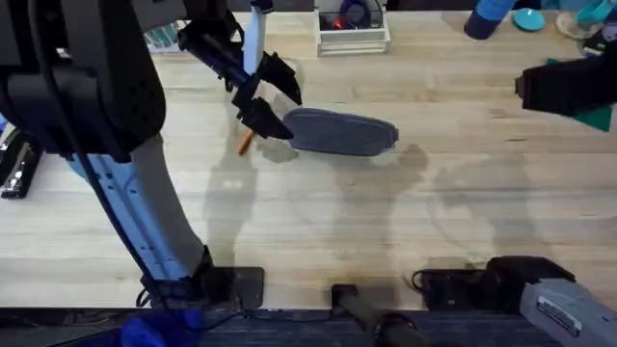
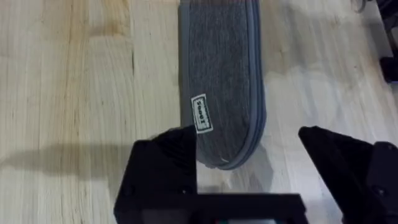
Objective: Unzip the bag, pick up the pens from the table one at a time and place them inside, then zip the bag closed.
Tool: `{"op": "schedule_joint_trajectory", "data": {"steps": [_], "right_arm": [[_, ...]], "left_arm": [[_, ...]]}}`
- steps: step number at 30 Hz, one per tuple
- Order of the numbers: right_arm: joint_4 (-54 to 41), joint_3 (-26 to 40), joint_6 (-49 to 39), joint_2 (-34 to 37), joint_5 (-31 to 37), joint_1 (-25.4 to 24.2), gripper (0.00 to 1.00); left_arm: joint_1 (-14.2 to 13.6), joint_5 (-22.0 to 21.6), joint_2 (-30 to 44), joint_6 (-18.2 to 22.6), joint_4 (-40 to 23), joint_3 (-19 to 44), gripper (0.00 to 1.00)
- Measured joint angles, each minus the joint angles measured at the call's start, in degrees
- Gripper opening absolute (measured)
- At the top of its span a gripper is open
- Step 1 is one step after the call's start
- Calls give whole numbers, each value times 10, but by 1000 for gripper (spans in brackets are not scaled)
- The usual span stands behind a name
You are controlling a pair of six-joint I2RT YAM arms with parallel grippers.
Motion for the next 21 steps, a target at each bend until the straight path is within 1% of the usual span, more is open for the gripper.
{"op": "schedule_joint_trajectory", "data": {"steps": [3, 4, 5, 6, 10, 11, 13, 21], "right_arm": [[0, 0, 0, 0, 0, 0, 996], [0, 0, 0, 0, 0, 0, 997], [0, 0, 0, 0, 0, 0, 997], [0, 0, 0, 0, 0, 0, 997], [-2, 0, 0, 0, 0, 0, 996], [-4, 0, 0, 0, 0, 0, 996], [-8, 0, 0, 0, 0, 0, 996], [-13, 0, -7, 0, 0, 0, 997]], "left_arm": [[0, 0, 0, 0, -1, 0, 995], [0, 0, 0, -3, -1, 0, 958], [0, 0, 0, -2, -1, 0, 850], [0, 0, 0, -3, 0, 0, 711], [0, 1, 0, -4, 5, 0, 118], [0, 1, 0, -3, 8, 0, 62], [0, 1, 0, -4, 7, 0, 46], [0, 2, 0, -4, 10, 0, 45]]}}
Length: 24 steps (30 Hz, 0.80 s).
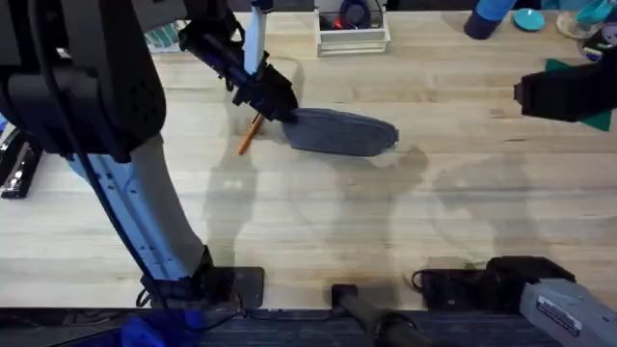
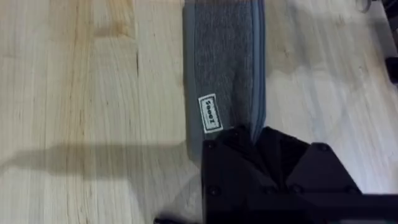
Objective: Unzip the bag, pick up the pens from the table one at a time and place them inside, then zip the bag closed.
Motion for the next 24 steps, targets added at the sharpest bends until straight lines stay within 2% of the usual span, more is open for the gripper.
{"op": "schedule_joint_trajectory", "data": {"steps": [5, 11, 13, 24], "right_arm": [[0, 0, -69, 0, -6, 0, 995], [-18, 0, -177, 0, -46, 0, 996], [-55, 0, -249, 0, -64, 0, 996], [-62, -18, -418, 0, -170, -1, 996]], "left_arm": [[0, 0, 0, 0, 5, 0, 45], [0, 0, 0, 0, 8, 0, 44], [0, 0, 0, 0, 8, 0, 44], [0, 0, 0, 0, 8, 0, 44]]}}
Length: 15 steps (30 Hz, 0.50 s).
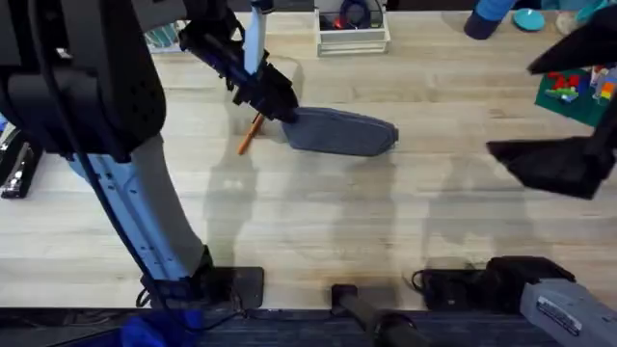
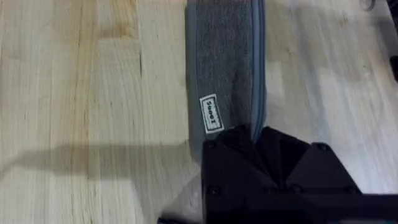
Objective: Unzip the bag, pick up the pens from the table one at a time and place them inside, then zip the bag closed.
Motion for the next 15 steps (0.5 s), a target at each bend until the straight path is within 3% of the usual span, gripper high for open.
{"op": "schedule_joint_trajectory", "data": {"steps": [8, 15], "right_arm": [[1, -53, -85, 35, -73, 0, 996], [5, -61, -148, 113, -116, -9, 996]], "left_arm": [[0, 0, 0, 0, 0, 0, 44], [0, 0, 0, 0, 0, 0, 44]]}}
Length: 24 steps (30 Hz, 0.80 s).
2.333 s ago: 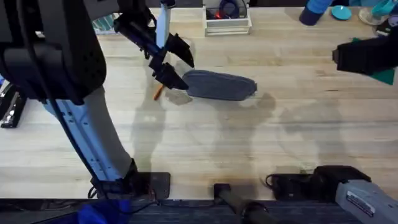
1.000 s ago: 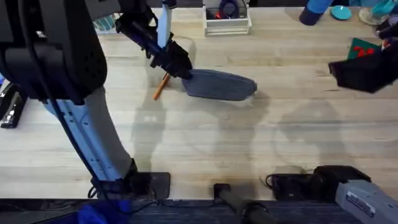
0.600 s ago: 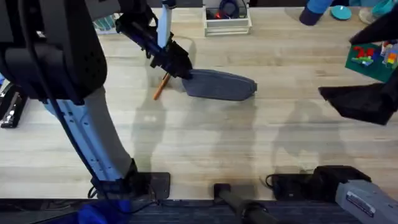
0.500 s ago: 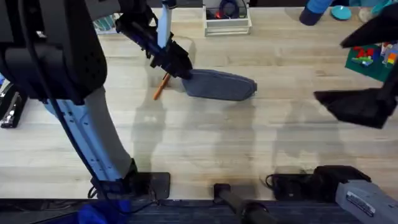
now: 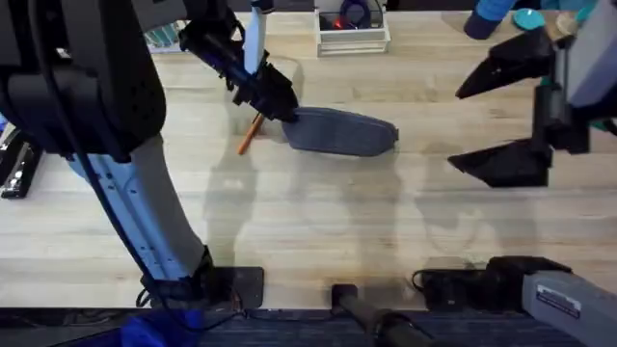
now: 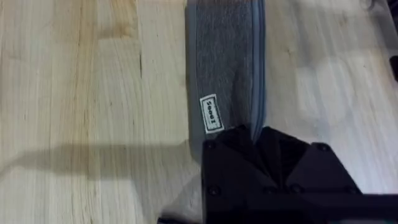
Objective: Unzip the bag, pick up the pens from the table one at a time and place them inside, then zip the bag closed.
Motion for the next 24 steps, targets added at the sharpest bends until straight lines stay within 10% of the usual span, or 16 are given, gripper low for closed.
{"op": "schedule_joint_trajectory", "data": {"steps": [24], "right_arm": [[193, -158, -59, 103, -21, -13, 996]], "left_arm": [[0, 0, 0, 0, 1, 0, 42]]}}
